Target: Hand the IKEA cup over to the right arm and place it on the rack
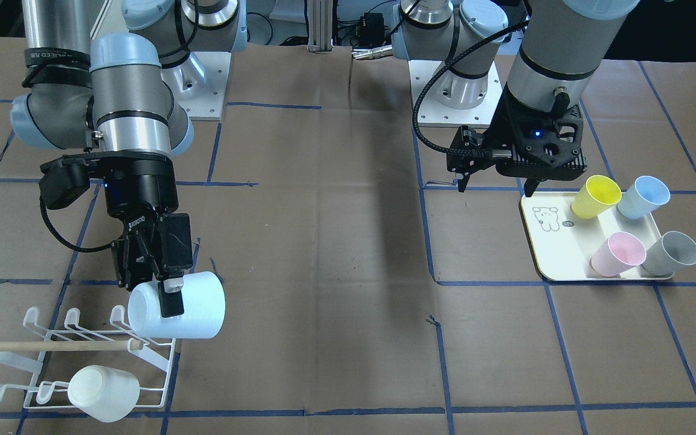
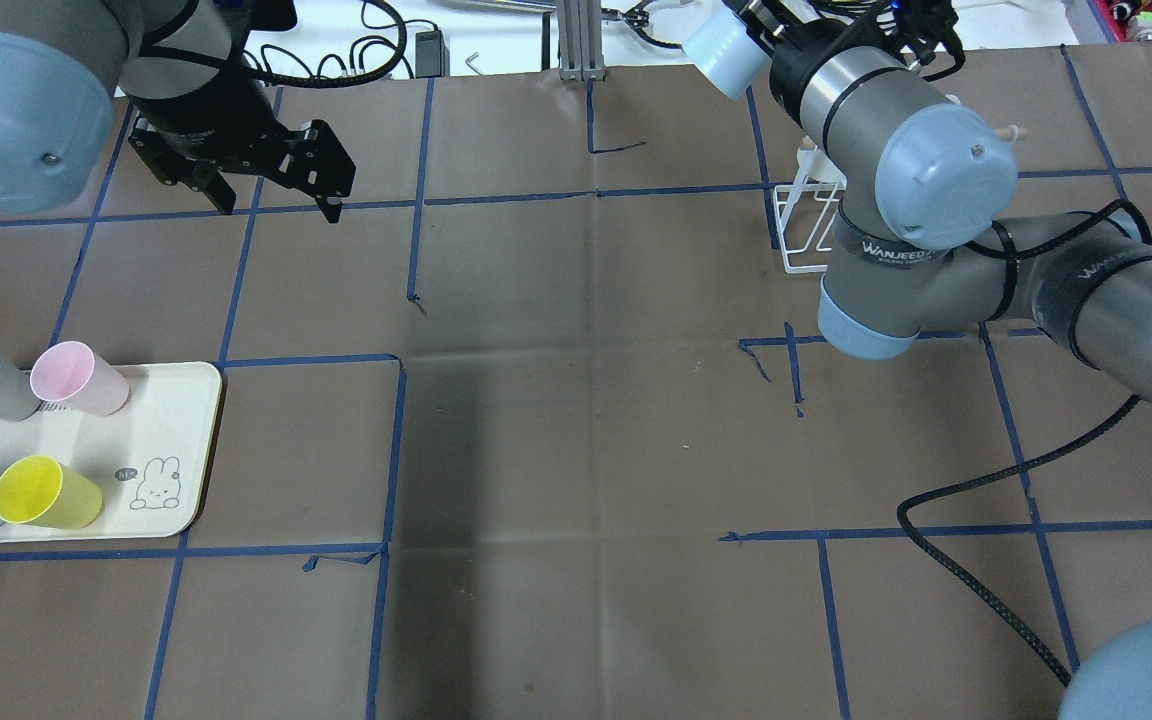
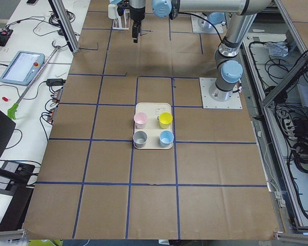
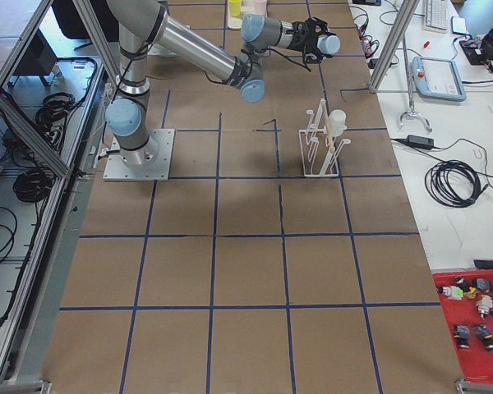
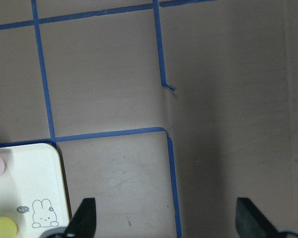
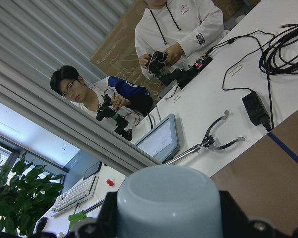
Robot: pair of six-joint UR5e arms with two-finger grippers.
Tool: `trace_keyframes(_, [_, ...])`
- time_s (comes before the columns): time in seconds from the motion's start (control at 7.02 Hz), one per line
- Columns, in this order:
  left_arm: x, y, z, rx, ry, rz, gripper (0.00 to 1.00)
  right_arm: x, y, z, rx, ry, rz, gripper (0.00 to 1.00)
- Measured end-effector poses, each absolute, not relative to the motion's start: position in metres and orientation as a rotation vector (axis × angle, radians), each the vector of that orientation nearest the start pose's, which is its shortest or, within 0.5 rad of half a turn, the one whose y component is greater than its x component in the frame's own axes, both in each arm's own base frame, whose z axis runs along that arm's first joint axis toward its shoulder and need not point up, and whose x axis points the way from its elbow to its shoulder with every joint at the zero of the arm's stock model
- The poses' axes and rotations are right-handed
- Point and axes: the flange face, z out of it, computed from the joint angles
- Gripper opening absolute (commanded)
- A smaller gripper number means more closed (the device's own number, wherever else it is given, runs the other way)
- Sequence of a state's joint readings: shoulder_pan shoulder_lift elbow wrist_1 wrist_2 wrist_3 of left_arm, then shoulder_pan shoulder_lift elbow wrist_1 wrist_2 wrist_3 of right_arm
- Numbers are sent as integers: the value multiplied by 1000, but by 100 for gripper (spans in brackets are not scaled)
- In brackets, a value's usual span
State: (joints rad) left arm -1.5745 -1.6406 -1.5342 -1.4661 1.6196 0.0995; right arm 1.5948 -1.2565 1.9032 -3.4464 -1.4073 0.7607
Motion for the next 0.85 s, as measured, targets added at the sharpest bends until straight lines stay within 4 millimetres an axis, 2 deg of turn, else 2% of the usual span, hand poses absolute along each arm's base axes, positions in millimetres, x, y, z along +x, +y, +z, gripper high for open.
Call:
trace_keyframes(0.43, [-113, -529, 486, 46, 3138, -126, 99, 111, -579, 391, 591, 2191, -1504, 9])
trace_keyframes(0.85, [-113, -530, 488, -69, 3140, -130, 99, 81, -584, 391, 568, 2257, -1583, 9])
